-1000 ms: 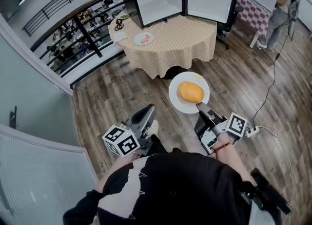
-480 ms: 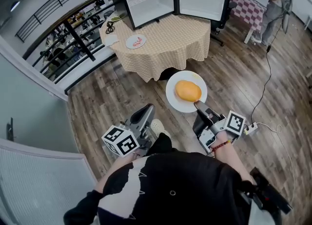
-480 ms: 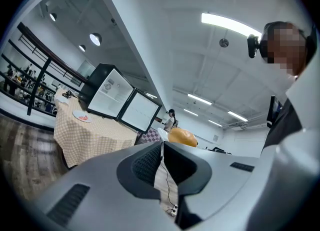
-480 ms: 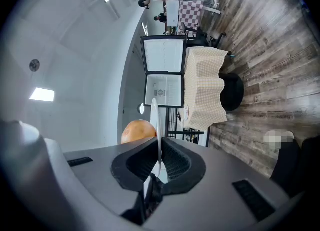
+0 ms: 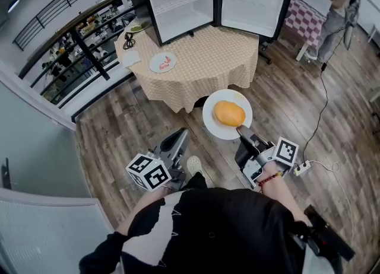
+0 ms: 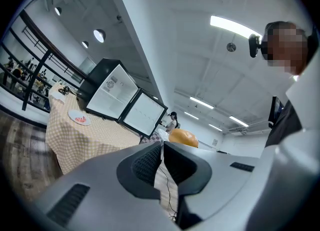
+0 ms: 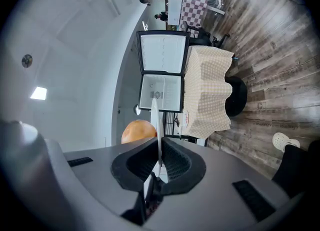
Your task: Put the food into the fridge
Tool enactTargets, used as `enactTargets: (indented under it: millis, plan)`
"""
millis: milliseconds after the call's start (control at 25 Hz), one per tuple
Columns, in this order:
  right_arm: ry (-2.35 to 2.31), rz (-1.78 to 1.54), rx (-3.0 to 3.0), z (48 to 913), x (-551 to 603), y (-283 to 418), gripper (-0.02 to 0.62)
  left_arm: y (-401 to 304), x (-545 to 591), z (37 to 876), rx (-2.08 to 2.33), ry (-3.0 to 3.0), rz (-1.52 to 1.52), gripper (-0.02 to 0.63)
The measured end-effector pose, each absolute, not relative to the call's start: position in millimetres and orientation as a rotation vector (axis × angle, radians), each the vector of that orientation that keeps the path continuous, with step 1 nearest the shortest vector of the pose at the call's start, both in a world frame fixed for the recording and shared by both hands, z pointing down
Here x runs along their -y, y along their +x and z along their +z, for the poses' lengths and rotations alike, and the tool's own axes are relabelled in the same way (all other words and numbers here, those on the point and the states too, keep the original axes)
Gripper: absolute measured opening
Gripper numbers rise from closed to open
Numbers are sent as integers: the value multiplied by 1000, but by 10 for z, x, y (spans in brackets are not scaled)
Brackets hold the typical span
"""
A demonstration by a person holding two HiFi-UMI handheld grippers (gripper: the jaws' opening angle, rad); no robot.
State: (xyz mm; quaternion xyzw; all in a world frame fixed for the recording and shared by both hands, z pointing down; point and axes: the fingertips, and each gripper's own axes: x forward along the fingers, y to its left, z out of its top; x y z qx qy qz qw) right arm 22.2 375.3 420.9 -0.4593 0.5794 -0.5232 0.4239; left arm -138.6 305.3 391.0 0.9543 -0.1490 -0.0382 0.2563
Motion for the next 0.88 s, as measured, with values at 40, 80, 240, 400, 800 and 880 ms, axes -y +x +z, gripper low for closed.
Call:
enactTargets:
  millis: [40,80,240,400,800,880]
  plan:
    - [-1150,-1316,-1443,4211,-3614,265,26,-1352,-2913,3911,409,2582,-103,29]
    - [-1150,-1324,-1438,4208,-3476,306,26,-1319,-2772,3900,413,2578,-104,29]
    - [-1160,-1326,-1444,4205,-3103,441,26,-1235,-2408,3845,422,2592,-119,29]
    - [-1156,-1323,-1441,4167,-2679,553,26,-1203,-1994,3801,447,2592,-121,29]
    - [-1168,-1325,-1432,4081,-1850,695,26,-1076,-1144,3716,438,2589,-135,29]
    - [-1171,-1323,-1423,4059,-1723,730,26,-1033,-1001,3687,430,2587,-141,29]
